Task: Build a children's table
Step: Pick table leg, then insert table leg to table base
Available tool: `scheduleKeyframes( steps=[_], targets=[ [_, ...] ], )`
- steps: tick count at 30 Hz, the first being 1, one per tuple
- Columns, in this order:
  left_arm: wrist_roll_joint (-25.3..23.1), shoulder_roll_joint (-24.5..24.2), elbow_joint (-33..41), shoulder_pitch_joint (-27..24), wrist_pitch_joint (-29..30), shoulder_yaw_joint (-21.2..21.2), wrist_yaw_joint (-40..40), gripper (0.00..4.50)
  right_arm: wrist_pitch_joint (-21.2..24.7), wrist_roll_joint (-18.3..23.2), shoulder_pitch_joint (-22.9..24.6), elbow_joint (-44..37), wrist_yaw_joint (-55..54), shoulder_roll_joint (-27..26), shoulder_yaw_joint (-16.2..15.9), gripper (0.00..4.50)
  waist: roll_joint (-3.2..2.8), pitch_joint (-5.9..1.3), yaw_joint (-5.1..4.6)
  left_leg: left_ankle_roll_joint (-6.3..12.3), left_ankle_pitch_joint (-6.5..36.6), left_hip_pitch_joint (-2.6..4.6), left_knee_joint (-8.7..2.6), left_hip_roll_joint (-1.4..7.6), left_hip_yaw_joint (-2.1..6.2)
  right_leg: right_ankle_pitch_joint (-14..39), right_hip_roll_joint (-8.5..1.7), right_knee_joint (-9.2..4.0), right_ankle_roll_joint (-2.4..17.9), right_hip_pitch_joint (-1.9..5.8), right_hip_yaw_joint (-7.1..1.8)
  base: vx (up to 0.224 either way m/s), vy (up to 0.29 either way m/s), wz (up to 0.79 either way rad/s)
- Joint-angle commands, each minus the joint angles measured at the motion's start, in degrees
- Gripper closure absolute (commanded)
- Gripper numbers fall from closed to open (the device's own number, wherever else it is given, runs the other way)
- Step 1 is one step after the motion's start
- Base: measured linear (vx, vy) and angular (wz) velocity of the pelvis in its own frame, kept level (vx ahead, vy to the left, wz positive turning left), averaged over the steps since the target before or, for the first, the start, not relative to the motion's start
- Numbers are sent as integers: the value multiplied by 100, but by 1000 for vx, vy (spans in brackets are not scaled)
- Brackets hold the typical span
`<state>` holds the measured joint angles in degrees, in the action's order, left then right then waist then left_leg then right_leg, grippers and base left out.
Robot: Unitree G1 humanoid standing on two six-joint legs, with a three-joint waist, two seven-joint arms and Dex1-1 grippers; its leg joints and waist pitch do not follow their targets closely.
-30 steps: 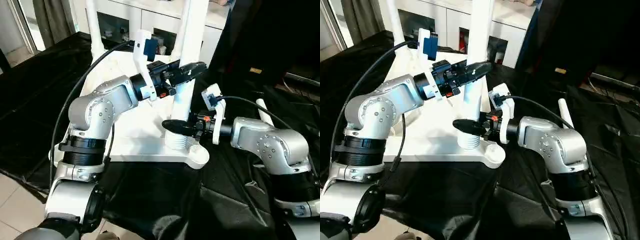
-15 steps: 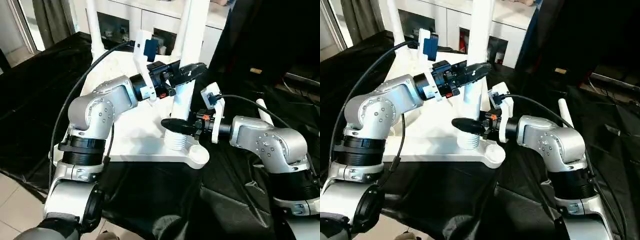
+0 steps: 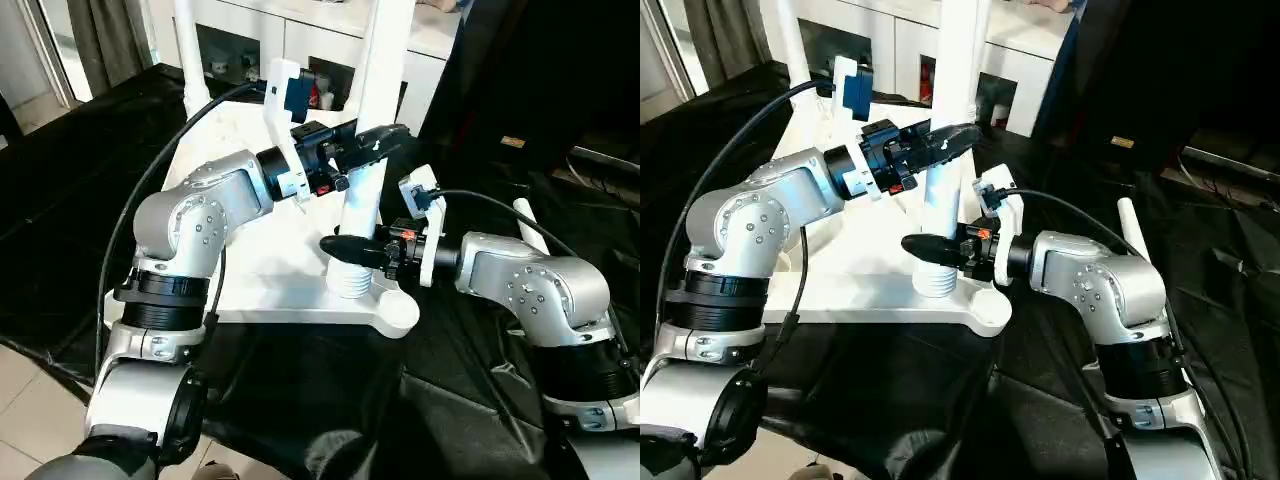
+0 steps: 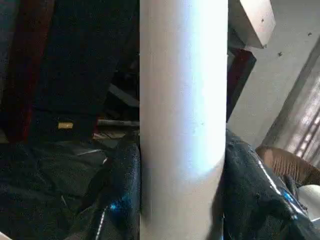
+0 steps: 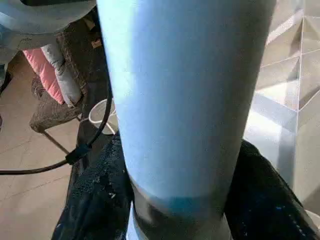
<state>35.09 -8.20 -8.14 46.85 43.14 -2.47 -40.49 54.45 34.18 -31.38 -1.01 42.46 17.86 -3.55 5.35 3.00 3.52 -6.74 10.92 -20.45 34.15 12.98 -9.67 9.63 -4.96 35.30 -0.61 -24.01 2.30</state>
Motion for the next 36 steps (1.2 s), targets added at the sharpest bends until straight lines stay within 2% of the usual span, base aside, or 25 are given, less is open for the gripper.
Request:
scheduleKeyframes(
  steps=[1,6,10,12,13,15,16,17,18,19,20,21,22,23,25,26,28,29,30,31,32,33,34,35,36],
  targets=[
    [8,50,-12,59,59,88,-10,212,-107,-39,-38,99,-150,71,260,254,-28,-422,23,2,291,-2,-334,-77,-115,431,-116,-288,1146,396,-135,0,0,0],
    [66,196,-14,23,-106,-153,251,169,-163,-34,25,51,-188,29,282,254,-25,-426,24,5,253,-15,-328,-81,-113,359,-114,-283,1163,408,-136,0,0,0],
    [331,545,104,-15,-912,-827,646,158,-386,34,140,-4,-388,-195,502,255,9,-430,28,73,232,-31,-323,-82,-113,297,-127,-291,1216,422,-136,0,0,0],
    [612,677,92,66,-918,-1167,892,157,-527,72,186,-24,-509,-321,633,256,10,-432,19,67,245,-32,-316,-79,-117,276,-127,-277,1243,414,-136,0,0,0],
    [696,682,94,89,-951,-1295,920,157,-626,86,212,-34,-628,-410,730,256,20,-429,16,86,290,-22,-317,-83,-121,352,-121,-285,1228,403,-133,0,0,0],
    [586,555,127,32,-1010,-1233,756,157,-802,-3,238,-25,-837,-492,815,256,10,-414,12,78,379,-9,-333,-83,-118,686,-120,-324,1073,382,-129,0,0,0],
    [-191,24,291,-320,-1342,-464,82,157,-1322,-438,312,132,-1240,-533,819,256,4,-409,14,72,368,-3,-347,-74,-112,811,-127,-347,989,361,-126,0,0,0],
    [-191,24,291,-320,-1342,-464,82,157,-1322,-438,312,132,-1240,-533,819,256,-13,-399,-19,-5,400,-17,-368,-62,-110,1085,-124,-352,780,345,-123,0,0,0],
    [-415,-139,340,-435,-1433,-188,-132,157,-1463,-560,337,182,-1340,-544,821,256,-29,-407,-12,-59,421,21,-361,-64,-115,1093,-115,-341,755,331,-125,0,0,0],
    [-919,-510,417,-695,-1685,475,-589,157,-1848,-770,431,255,-1412,-554,815,256,-40,-406,-14,-84,356,35,-366,-62,-120,854,-103,-331,771,316,-134,0,0,0],
    [-1093,-644,420,-795,-1770,727,-739,157,-1958,-840,482,264,-1432,-552,811,256,-65,-412,12,-94,352,50,-373,-49,-110,826,-120,-319,756,307,-128,0,0,0],
    [-1199,-726,423,-856,-1822,882,-831,157,-2026,-883,514,269,-1444,-551,809,256,-56,-409,-7,-93,352,41,-372,-55,-123,739,-96,-308,733,307,-135,0,0,0],
    [-1579,-1054,386,-1095,-1984,1479,-1197,157,-2300,-1119,685,261,-1565,-514,774,256,-77,-421,18,-108,298,52,-372,-58,-110,663,-105,-297,725,313,-131,0,0,0],
    [-1686,-1189,360,-1197,-2021,1723,-1356,157,-2388,-1245,775,249,-1684,-500,769,256,-87,-415,1,-126,265,46,-378,-58,-123,521,-97,-286,754,308,-141,0,0,0],
    [-1908,-1396,274,-1328,-2103,2120,-1583,157,-2483,-1370,922,240,-1898,-487,786,256,-63,-437,-3,-169,141,23,-370,-83,-114,271,-89,-252,808,353,-140,0,0,0],
    [-1986,-1450,242,-1375,-2133,2247,-1670,157,-2512,-1387,985,232,-1974,-500,814,256,-70,-422,-16,-178,192,19,-379,-84,-119,279,-90,-253,835,350,-145,0,0,0],
    [-2071,-1480,185,-1417,-2126,2377,-1739,157,-2512,-1394,1056,207,-2043,-509,845,256,-43,-410,-32,-184,434,16,-384,-78,-124,513,-104,-276,844,353,-153,0,0,0],
    [-2333,-1449,-37,-1446,-2221,2627,-1759,157,-2492,-1387,1228,86,-2071,-528,869,256,-69,-384,-37,-192,626,9,-402,-76,-124,798,-110,-320,796,339,-157,0,0,0],
    [-2397,-1420,-122,-1451,-2220,2702,-1763,157,-2477,-1380,1301,30,-2065,-536,868,256,-104,-369,-42,-215,767,10,-411,-75,-118,991,-111,-342,751,331,-155,0,0,0],
    [-2454,-1380,-208,-1450,-2230,2761,-1745,157,-2477,-1396,1382,-36,-2041,-529,833,256,-82,-380,-53,-232,924,11,-405,-76,-115,1243,-117,-380,661,336,-160,0,0,0],
    [-2481,-1336,-285,-1443,-2173,2797,-1703,157,-2510,-1450,1458,-90,-2023,-506,779,256,-115,-392,-49,-249,930,7,-410,-72,-97,1272,-130,-362,656,339,-161,0,0,0],
    [-2538,-1324,-345,-1435,-2137,2850,-1675,157,-2549,-1503,1522,-130,-2020,-497,741,256,-123,-394,-61,-252,919,3,-412,-69,-96,1231,-121,-369,660,335,-160,0,0,0],
    [-2629,-1334,-403,-1430,-2160,2930,-1681,157,-2589,-1544,1585,-174,-2028,-503,719,256,-102,-387,-69,-250,951,4,-410,-70,-97,1199,-116,-370,690,326,-155,0,0,0],
    [-2699,-1356,-436,-1432,-2121,3004,-1683,157,-2608,-1564,1642,-226,-2047,-517,717,256,-153,-387,-84,-251,1007,9,-413,-69,-91,1195,-114,-375,717,323,-154,0,0,0],
    [-2752,-1387,-457,-1436,-2082,3071,-1698,174,-2609,-1557,1695,-291,-2078,-530,713,256,-131,-388,-96,-241,1020,5,-413,-68,-91,1189,-112,-380,724,326,-153,0,0,0]
  ],
)
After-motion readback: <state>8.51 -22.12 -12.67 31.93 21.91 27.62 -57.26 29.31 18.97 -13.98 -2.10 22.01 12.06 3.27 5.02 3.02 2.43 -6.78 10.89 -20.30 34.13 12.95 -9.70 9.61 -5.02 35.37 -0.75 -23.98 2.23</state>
